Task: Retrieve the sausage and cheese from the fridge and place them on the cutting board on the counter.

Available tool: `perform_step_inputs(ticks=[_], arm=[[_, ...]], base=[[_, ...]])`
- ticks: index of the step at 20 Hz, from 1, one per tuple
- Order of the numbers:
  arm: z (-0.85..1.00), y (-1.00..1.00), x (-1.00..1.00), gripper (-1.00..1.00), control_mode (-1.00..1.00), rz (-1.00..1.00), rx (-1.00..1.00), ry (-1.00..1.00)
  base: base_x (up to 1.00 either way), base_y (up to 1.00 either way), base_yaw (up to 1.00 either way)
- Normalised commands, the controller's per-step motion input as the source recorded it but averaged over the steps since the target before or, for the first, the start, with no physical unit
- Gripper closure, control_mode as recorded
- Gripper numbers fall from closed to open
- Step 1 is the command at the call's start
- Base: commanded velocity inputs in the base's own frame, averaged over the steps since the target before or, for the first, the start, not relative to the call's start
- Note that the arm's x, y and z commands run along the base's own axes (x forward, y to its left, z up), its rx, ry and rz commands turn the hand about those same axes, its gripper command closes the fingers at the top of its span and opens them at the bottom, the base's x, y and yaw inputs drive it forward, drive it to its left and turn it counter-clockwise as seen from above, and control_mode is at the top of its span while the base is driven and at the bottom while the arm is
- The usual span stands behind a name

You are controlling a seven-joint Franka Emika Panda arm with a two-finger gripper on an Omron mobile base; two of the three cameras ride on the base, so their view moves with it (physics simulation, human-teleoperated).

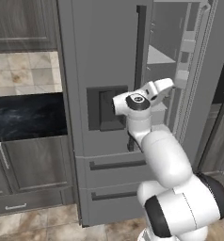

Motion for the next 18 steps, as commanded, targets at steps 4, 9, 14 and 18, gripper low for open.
perform_step_inputs(ticks=[4, 9, 14, 18], arm=[[0.34, -0.78, -0.3, -1.0, -1.0, -0.05, -0.03, -0.01], [0.03, -0.74, -0.11, -1.0, -1.0, -0.06, -0.04, 0.0], [0.0, -0.97, -0.45, -1.0, -1.0, -0.07, -0.01, 0.0], [0.0, -1.0, -0.55, -1.0, -1.0, -0.07, 0.0, 0.0]], base=[[0.0, 0.0, 0.0], [0.0, 0.0, 0.0], [0.0, 0.0, 0.0], [0.0, 0.0, 0.0]])
